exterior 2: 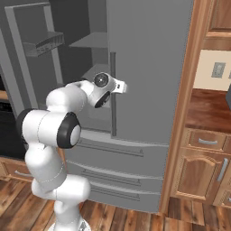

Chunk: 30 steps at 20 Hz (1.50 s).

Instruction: Retrieve the chicken drumstick from the fridge and place it on the saucepan with marinade on the stove.

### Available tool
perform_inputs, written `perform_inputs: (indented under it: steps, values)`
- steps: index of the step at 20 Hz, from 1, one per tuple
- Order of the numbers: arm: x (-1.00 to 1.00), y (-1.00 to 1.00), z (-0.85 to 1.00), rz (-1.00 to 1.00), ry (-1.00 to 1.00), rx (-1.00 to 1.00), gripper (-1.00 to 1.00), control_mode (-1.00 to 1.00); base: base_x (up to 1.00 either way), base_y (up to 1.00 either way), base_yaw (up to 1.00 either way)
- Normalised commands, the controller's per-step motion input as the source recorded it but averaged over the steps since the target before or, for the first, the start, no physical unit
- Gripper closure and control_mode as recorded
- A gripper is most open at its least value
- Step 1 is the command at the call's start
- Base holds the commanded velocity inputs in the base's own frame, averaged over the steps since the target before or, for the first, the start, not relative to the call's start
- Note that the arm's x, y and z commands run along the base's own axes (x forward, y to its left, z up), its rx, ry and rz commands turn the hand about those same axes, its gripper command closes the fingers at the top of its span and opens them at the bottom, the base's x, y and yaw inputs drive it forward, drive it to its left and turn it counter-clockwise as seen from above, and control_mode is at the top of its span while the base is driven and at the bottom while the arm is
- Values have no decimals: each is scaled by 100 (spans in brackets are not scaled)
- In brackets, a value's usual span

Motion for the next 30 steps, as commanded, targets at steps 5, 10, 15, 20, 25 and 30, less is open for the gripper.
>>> perform_inputs:
  steps: [5, 10, 15, 20, 25, 30]
  values:
    - [-32, -49, -2, -1, 2, 0, 100, -100, 0, 0, 0]
    - [-99, -100, 0, -14, 2, 0, 100, -100, 0, 0, 0]
    - [-96, -100, -4, -21, 9, 0, 100, -100, 0, 0, 0]
    - [-87, -100, -11, -21, 11, 0, 100, -100, 0, 0, 0]
    - [-63, -100, -3, -18, 9, 13, 100, -100, 0, 0, 0]
    - [-58, -42, 60, -1, -8, 19, -100, -100, 0, 0, 0]
